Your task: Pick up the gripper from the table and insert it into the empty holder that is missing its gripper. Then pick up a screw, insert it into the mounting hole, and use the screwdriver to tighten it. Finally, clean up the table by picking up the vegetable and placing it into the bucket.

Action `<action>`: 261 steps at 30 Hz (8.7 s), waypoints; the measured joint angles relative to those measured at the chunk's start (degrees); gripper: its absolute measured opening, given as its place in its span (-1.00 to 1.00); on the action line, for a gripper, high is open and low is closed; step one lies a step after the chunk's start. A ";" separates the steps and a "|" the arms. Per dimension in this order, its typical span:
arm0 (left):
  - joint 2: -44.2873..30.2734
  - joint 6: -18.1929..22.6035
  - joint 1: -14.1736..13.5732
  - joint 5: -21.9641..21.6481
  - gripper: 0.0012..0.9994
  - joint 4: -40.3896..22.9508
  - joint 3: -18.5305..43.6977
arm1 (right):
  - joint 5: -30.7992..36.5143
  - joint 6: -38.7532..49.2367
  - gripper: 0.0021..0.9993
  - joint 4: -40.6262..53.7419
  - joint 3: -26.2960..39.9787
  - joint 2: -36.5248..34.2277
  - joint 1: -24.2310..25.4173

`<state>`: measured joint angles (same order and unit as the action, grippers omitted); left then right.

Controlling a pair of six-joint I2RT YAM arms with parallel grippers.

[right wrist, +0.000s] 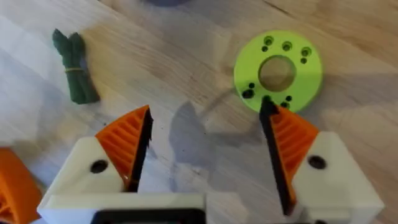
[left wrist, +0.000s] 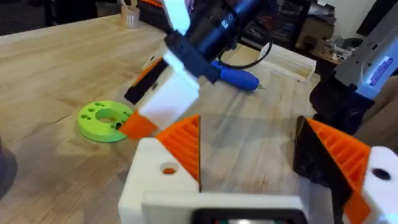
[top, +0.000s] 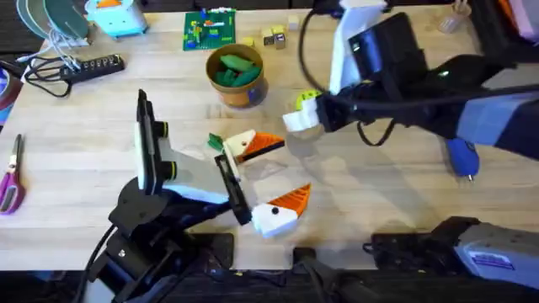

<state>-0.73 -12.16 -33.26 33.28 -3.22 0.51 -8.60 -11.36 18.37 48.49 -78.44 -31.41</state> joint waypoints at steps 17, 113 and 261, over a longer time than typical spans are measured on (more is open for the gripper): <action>-0.01 0.13 0.00 0.00 0.99 0.00 0.00 | 14.37 4.42 0.10 -5.98 0.02 -5.80 -3.83; 0.00 0.14 0.00 0.00 0.99 0.00 0.00 | 13.63 14.41 0.27 20.44 26.34 -24.71 -3.18; 0.00 -0.05 0.00 0.09 0.99 0.00 0.00 | 5.96 2.65 0.98 48.68 46.25 -7.74 -20.73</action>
<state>-0.73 -12.21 -33.26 33.36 -3.22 0.51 -2.64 -8.71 67.04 94.74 -86.18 -52.14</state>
